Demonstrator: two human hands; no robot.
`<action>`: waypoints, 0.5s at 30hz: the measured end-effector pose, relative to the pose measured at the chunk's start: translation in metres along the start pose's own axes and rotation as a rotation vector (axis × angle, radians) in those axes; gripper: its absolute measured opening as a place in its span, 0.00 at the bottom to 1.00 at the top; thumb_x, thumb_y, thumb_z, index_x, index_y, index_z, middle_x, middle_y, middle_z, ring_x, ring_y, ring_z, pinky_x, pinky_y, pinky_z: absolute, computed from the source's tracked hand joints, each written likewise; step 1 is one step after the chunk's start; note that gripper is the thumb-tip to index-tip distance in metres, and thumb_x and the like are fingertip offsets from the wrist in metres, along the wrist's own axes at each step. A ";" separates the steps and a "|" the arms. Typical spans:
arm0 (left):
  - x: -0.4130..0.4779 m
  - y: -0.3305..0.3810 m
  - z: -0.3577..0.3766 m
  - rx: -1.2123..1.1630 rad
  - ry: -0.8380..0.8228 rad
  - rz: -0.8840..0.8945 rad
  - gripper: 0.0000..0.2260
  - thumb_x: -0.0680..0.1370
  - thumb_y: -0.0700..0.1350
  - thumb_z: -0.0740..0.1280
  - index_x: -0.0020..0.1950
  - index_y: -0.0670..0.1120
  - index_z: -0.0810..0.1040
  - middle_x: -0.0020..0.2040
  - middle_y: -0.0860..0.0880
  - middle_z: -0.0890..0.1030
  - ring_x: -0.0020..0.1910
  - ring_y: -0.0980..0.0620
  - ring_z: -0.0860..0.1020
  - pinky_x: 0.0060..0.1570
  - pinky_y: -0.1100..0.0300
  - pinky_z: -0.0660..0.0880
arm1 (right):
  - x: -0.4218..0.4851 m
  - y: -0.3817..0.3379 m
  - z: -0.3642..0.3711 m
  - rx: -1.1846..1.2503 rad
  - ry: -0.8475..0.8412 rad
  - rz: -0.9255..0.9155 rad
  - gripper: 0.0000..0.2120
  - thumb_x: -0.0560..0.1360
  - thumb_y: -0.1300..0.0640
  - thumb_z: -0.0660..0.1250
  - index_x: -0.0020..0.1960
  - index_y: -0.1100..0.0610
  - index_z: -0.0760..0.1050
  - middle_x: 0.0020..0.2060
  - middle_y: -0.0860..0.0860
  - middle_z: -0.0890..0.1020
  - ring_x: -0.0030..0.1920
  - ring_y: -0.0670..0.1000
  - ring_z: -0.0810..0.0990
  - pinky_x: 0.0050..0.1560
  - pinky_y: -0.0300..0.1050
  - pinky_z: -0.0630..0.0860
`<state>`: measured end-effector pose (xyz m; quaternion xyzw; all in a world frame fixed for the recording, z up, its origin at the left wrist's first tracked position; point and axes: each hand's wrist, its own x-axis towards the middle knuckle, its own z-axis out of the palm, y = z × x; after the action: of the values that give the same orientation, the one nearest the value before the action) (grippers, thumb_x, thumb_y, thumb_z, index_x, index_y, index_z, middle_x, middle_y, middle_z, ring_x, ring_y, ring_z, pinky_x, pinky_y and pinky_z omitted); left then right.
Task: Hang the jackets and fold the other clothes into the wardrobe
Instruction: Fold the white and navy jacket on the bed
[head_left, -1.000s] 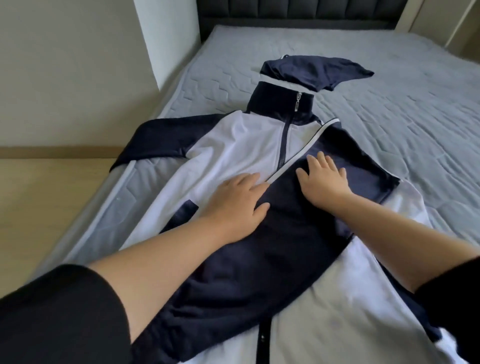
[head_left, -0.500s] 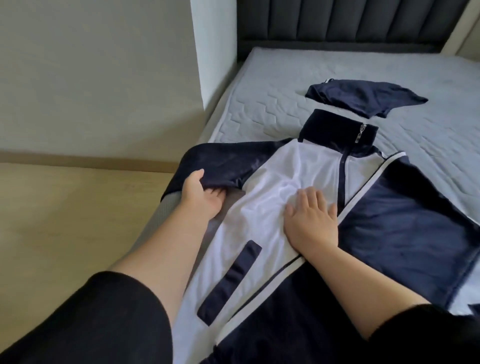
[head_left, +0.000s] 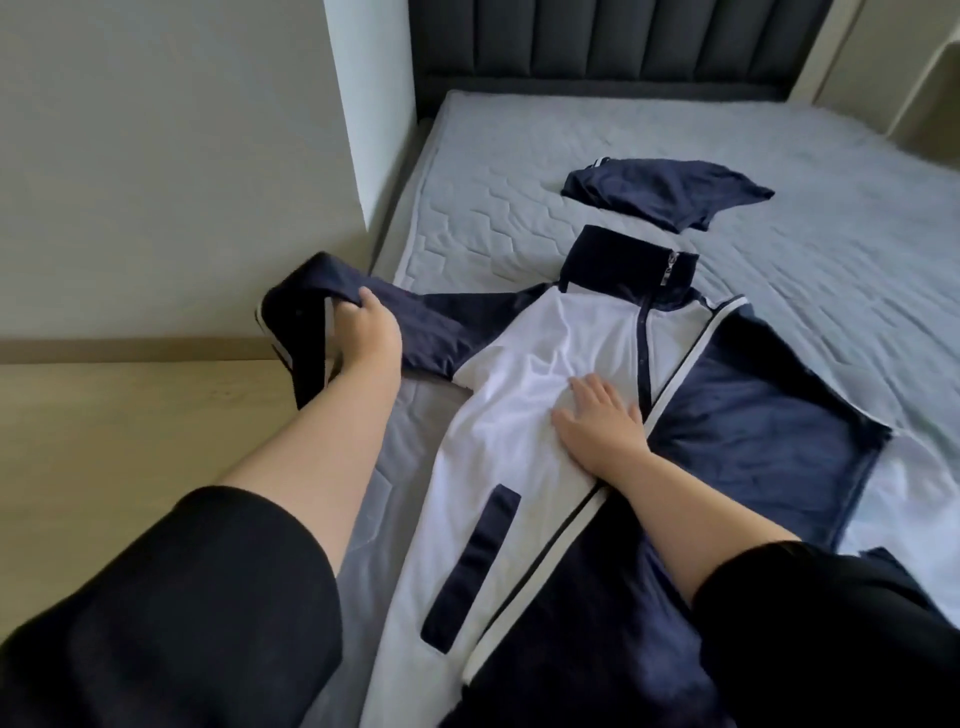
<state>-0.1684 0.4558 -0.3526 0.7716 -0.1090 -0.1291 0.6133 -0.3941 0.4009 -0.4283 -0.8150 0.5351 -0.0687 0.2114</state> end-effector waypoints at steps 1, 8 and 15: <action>-0.011 0.000 0.002 0.140 -0.021 0.153 0.20 0.83 0.48 0.53 0.66 0.34 0.70 0.64 0.35 0.74 0.62 0.37 0.72 0.59 0.54 0.64 | -0.001 0.000 -0.011 0.153 -0.022 0.026 0.23 0.80 0.48 0.54 0.73 0.54 0.63 0.73 0.52 0.64 0.71 0.50 0.63 0.70 0.47 0.58; -0.109 -0.021 -0.001 1.025 -0.742 1.587 0.13 0.74 0.38 0.60 0.52 0.46 0.82 0.50 0.45 0.83 0.49 0.46 0.81 0.44 0.57 0.74 | -0.044 0.068 -0.093 1.508 -0.017 0.412 0.22 0.81 0.44 0.52 0.54 0.62 0.73 0.52 0.58 0.78 0.56 0.56 0.76 0.61 0.52 0.69; -0.122 -0.065 -0.015 1.403 -0.867 1.643 0.31 0.77 0.41 0.58 0.78 0.56 0.51 0.79 0.47 0.43 0.77 0.45 0.45 0.73 0.46 0.47 | -0.099 0.156 -0.135 1.765 0.146 0.368 0.26 0.80 0.40 0.49 0.60 0.59 0.72 0.57 0.60 0.78 0.55 0.59 0.78 0.57 0.54 0.70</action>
<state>-0.2777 0.5244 -0.4049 0.5300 -0.8244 0.1428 -0.1380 -0.6129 0.4005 -0.3611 -0.2516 0.4216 -0.4710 0.7329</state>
